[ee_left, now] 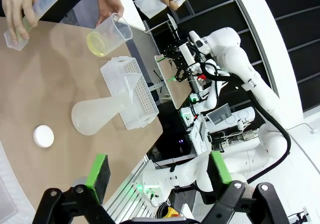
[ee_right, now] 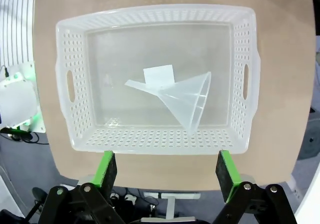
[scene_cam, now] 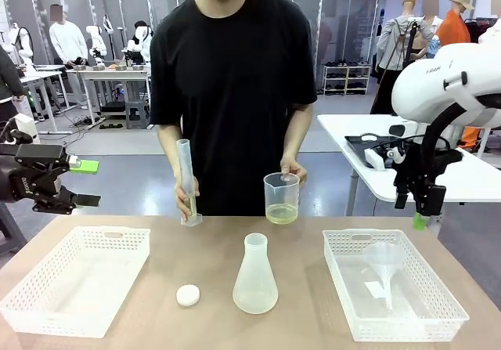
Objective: Prepare the solutions needed for the experiment.
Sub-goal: Pick up the Plastic Funnel and insert it into the Big flask.
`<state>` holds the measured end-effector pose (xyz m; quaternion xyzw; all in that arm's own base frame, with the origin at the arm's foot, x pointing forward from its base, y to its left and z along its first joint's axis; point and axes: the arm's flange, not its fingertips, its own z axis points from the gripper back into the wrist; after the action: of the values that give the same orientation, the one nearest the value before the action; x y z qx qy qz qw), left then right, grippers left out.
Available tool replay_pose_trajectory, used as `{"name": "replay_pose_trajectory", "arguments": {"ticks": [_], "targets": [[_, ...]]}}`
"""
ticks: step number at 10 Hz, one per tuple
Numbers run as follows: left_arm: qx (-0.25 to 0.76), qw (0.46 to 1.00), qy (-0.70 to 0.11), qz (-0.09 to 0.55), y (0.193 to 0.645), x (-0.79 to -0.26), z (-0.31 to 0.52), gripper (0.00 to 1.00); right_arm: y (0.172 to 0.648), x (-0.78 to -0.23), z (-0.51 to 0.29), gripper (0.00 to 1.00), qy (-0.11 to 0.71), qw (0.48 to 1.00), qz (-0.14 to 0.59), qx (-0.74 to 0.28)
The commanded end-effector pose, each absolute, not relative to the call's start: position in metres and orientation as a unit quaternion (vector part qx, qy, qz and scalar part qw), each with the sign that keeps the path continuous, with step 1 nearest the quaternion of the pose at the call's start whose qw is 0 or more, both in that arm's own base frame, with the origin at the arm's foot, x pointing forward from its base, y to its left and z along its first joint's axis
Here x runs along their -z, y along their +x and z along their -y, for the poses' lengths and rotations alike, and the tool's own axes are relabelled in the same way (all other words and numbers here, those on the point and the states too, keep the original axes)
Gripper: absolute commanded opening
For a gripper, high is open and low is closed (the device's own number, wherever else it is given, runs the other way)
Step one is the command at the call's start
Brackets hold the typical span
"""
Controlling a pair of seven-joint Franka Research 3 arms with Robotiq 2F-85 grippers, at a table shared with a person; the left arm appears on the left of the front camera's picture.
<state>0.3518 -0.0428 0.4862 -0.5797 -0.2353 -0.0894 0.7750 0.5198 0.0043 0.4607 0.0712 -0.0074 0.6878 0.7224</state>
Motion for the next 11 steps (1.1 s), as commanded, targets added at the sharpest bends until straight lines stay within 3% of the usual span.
{"name": "replay_pose_trajectory", "arguments": {"ticks": [1,7,11], "targets": [[0.094,0.765,-0.588,0.246,0.353,-0.487,0.046,1.0,0.54,-0.451,0.002,1.0,0.094,0.705,0.014,-0.703],[0.094,0.765,-0.588,0.246,0.353,-0.487,0.046,1.0,0.589,-0.4,0.005,1.0,0.171,0.689,-0.013,-0.704],[0.094,0.765,-0.588,0.246,0.353,-0.487,0.046,1.0,0.596,-0.377,0.009,1.0,0.223,0.689,-0.046,-0.688]]}}
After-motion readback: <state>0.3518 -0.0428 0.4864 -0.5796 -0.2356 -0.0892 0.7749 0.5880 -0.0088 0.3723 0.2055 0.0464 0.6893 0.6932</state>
